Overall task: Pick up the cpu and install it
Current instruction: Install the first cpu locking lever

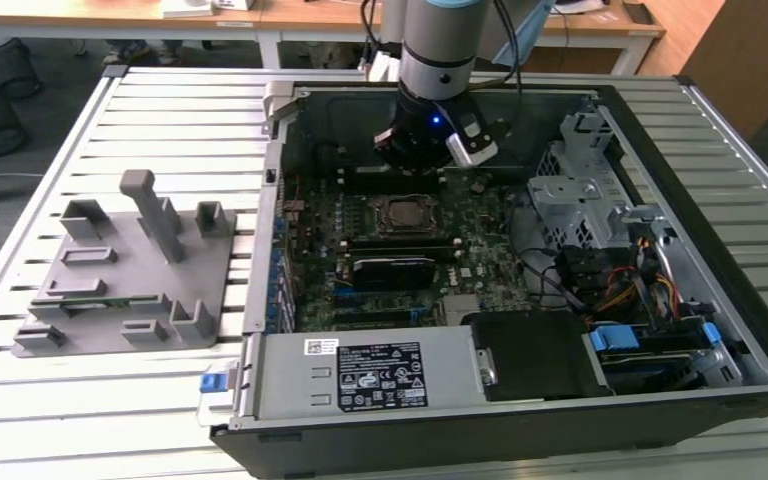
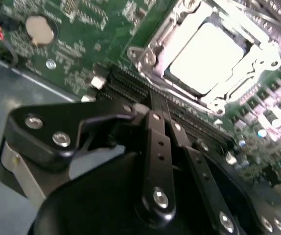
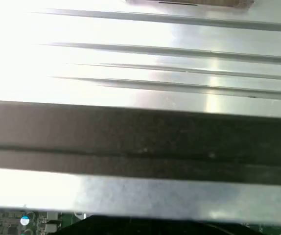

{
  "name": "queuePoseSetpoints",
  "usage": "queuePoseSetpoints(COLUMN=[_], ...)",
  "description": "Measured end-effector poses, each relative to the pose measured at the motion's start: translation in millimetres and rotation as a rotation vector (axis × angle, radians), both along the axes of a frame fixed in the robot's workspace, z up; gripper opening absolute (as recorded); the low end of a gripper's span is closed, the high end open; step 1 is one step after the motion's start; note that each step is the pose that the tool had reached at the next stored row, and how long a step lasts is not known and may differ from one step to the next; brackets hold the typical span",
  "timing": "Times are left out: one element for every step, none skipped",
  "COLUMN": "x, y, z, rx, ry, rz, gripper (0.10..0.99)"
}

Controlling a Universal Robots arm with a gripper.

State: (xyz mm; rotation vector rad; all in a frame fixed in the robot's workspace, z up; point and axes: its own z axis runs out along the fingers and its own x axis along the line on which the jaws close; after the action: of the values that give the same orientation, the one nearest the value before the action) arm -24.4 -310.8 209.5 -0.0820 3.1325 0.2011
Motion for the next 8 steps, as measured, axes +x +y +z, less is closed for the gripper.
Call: queuePoseSetpoints(x=[0.0, 0.0, 0.0, 0.0, 0.0, 0.0, 0.0, 0.0], y=[0.0, -0.3, -0.8, -1.3, -1.7, -2.1, -2.4, -2.8], z=[-0.1, 0.0, 0.0, 0.0, 0.0, 0.0, 0.0, 0.0], rx=[0.0, 0.0, -0.001, -0.002, -0.003, -0.003, -0.003, -0.003], ry=[-0.0001, 0.0, 0.0, 0.0001, 0.0001, 0.0, 0.0, 0.0], rz=[0.0, 0.0, 0.0, 0.0, 0.0, 0.0, 0.0, 0.0], gripper=[0.106, 0.106, 0.106, 0.106, 0.106, 0.106, 0.106, 0.106])
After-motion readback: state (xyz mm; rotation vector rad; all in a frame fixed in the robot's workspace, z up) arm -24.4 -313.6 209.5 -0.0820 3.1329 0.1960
